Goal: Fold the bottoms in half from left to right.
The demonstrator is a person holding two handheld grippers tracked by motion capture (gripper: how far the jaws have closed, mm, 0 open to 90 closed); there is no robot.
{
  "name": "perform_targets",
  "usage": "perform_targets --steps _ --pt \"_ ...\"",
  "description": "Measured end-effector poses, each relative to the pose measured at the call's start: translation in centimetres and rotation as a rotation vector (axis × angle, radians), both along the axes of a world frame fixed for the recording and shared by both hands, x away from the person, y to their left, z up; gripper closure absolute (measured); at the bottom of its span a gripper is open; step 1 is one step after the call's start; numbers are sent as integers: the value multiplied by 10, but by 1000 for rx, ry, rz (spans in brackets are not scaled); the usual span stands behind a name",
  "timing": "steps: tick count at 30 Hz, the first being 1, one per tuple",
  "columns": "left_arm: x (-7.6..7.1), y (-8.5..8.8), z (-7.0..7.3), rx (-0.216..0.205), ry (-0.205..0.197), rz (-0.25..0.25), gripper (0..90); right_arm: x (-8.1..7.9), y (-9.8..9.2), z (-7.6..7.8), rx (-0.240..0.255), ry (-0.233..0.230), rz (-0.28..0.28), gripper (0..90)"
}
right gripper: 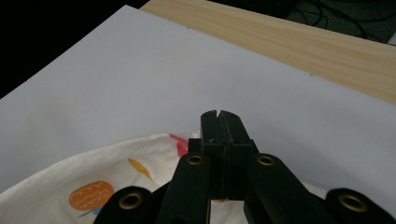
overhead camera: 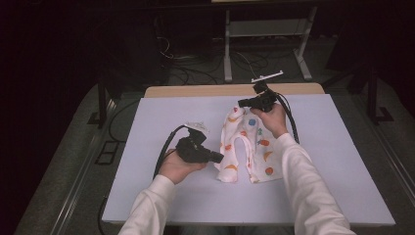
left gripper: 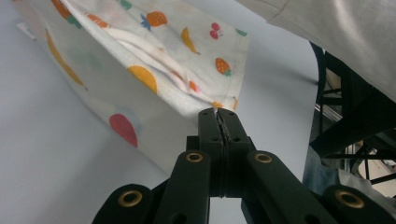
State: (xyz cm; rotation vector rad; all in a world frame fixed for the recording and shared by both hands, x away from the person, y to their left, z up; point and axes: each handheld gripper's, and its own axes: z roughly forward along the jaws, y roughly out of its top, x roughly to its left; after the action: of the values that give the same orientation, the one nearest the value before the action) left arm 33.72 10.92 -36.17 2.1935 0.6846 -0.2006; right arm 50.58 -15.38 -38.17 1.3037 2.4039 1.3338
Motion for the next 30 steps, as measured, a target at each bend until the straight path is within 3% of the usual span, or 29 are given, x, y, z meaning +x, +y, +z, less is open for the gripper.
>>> perform_targets --steps 15,30 --pt "7 -37 1 -14 0 -58 888 6 -15 0 8 -20 5 884" --pt "15 -74 -11 -34 18 -106 888 20 -22 0 -15 15 65 884"
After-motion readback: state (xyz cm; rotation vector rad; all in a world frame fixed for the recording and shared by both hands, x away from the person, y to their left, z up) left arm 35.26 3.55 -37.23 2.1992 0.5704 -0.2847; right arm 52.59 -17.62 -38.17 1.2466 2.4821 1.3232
